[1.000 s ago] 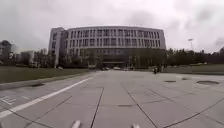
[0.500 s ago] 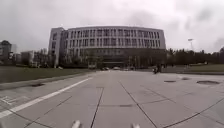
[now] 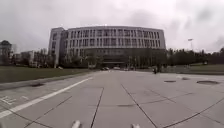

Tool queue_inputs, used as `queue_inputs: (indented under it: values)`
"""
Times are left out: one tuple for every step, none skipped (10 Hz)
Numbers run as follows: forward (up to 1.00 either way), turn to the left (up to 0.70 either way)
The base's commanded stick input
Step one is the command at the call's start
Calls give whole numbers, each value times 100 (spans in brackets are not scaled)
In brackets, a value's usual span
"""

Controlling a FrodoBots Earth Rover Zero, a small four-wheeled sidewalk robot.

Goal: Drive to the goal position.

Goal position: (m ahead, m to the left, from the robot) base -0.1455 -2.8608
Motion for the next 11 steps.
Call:
queue_inputs:
  values:
    - [9, 0]
    - [9, 0]
    - [9, 0]
    - [9, 0]
    - [9, 0]
    - [9, 0]
    - [9, 0]
    - [9, 0]
    - [9, 0]
    - [9, 0]
    - [9, 0]
